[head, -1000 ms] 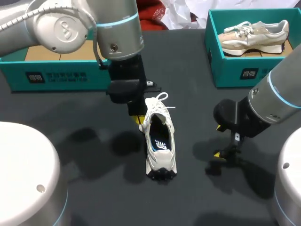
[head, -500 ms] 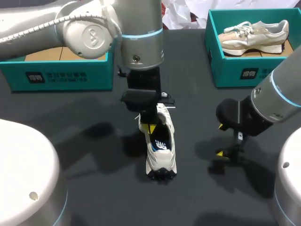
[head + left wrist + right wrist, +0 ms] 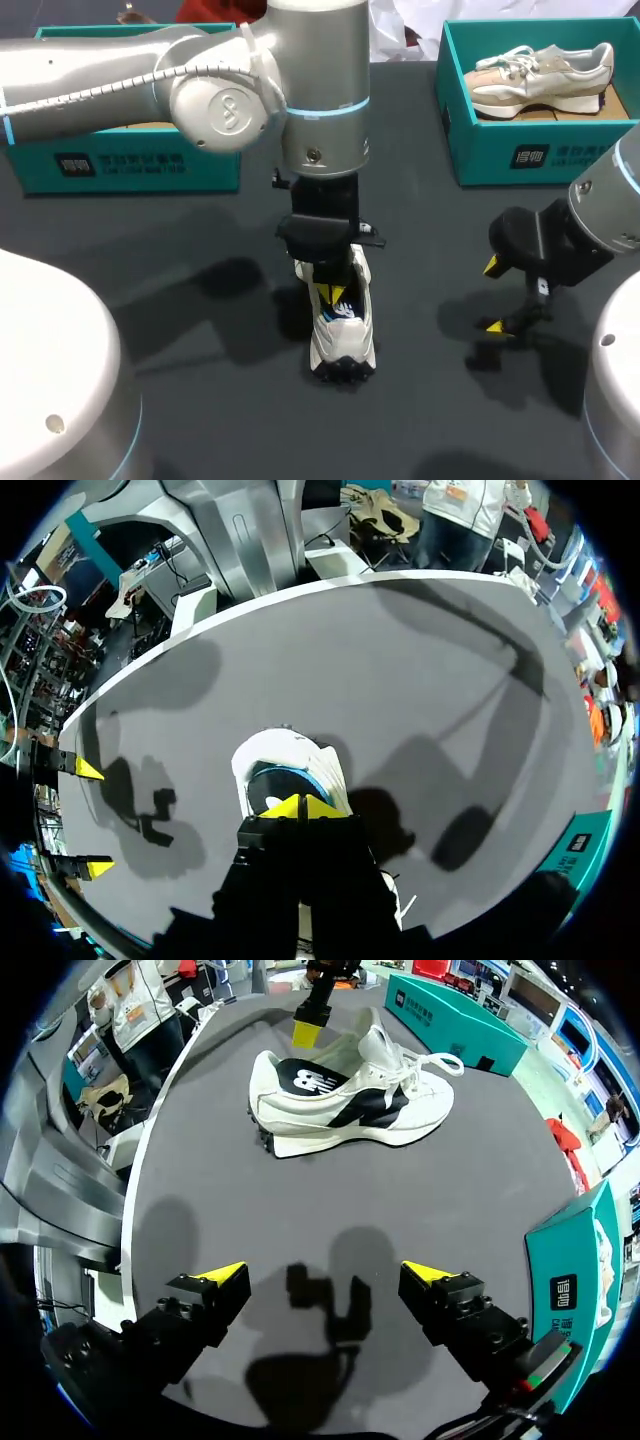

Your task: Take the shoe out of the shoebox, open the shoe tongue, remove and reinsert the insole, then place the shoe into the shoebox

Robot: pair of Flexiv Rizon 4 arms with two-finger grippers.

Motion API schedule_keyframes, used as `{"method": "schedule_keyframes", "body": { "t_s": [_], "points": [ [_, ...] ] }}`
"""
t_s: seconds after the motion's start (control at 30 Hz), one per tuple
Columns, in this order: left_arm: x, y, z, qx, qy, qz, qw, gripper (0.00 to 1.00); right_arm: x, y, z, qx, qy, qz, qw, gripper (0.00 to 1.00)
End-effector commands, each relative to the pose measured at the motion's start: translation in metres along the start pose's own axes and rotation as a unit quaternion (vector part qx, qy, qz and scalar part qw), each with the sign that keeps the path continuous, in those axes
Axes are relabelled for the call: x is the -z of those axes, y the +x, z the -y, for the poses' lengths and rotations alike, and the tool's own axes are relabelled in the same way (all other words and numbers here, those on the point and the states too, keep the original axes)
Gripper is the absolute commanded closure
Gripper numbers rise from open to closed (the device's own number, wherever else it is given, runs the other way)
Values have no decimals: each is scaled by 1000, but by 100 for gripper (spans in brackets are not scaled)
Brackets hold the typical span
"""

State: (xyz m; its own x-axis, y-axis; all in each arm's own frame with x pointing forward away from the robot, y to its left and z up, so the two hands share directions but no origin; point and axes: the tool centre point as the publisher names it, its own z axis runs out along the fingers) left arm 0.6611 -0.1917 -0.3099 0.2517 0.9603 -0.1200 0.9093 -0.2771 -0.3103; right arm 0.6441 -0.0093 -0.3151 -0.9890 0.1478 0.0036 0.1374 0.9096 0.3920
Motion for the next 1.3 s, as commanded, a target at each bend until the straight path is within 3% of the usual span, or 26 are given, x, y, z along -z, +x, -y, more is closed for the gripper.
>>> {"method": "schedule_keyframes", "body": {
  "t_s": [0.03,0.77,1.13,1.3],
  "points": [
    [-7,-4,2,-2,-5,-14,1000,100,2,4,3,1,-3,3,1000,0],
    [-42,3,-10,5,19,-44,999,100,2,4,3,1,-3,3,1000,0],
    [-30,5,-11,-6,12,-40,999,100,2,4,3,1,-3,3,1000,0],
    [-42,0,-14,-9,12,-51,999,100,2,4,3,1,-3,3,1000,0]
  ]
}}
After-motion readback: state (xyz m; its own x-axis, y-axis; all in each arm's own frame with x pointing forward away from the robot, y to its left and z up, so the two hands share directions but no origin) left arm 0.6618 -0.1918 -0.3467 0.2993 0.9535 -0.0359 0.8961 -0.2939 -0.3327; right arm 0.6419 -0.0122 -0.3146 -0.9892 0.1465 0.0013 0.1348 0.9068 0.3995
